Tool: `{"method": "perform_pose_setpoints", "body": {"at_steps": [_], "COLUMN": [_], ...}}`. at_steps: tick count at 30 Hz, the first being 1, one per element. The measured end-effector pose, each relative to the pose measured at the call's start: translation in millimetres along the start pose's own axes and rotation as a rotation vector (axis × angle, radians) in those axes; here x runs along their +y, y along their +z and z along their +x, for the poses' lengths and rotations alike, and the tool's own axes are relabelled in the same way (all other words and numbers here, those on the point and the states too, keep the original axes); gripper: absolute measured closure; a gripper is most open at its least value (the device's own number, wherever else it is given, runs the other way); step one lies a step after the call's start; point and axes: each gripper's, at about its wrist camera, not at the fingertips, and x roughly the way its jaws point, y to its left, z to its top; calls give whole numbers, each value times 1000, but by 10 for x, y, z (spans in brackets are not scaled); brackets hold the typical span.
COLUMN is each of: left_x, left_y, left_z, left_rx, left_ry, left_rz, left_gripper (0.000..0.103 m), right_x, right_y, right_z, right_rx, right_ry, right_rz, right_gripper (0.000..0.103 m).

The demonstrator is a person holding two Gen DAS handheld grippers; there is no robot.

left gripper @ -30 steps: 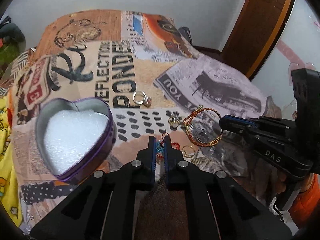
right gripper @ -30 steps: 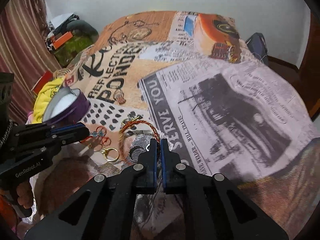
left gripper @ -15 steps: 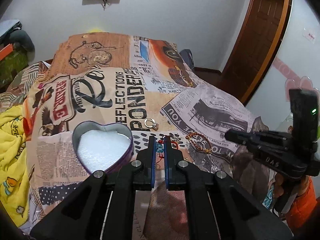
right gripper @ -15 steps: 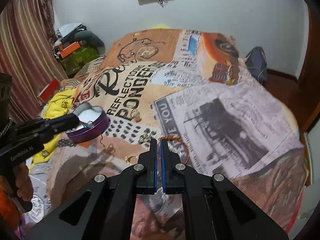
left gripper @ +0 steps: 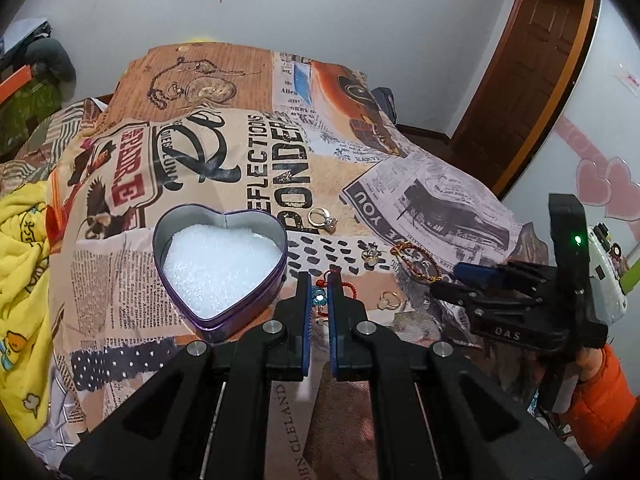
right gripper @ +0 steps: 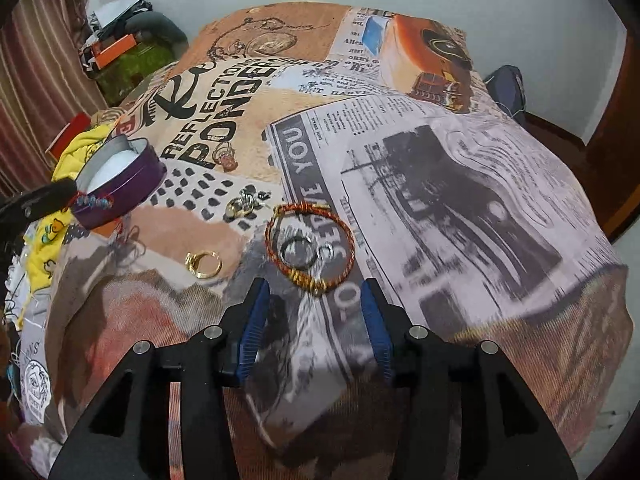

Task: Organize jewelry
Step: 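Grasp the orange braided bracelet with the right tool while the left holds the beaded bracelet, then carry both bracelets over the heart tin and open both tools to drop them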

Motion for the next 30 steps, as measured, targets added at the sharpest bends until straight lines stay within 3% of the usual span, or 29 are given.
{"method": "perform_pose_setpoints", "body": {"at_steps": [4, 8, 11, 21, 30], "left_x": [25, 44, 47, 67, 108], "left_y": [5, 14, 10, 44, 201], "left_z": [34, 58, 76, -35, -438], "left_rx": [4, 7, 10, -16, -124], "left_ry": [-1, 1, 5, 10, 21], "left_rz": [-8, -13, -16, -21, -23], "left_gripper": [97, 97, 97, 97, 97], "right_x": [-4, 45, 40, 2, 212], "right_y": [45, 2, -21, 1, 228], "right_z": [146, 129, 118, -70, -507], "right_rx": [32, 27, 15, -41, -174], "right_ry": [22, 47, 49, 56, 71], "right_rz": [-2, -9, -1, 53, 18], "right_gripper": [64, 86, 92, 93, 93]}}
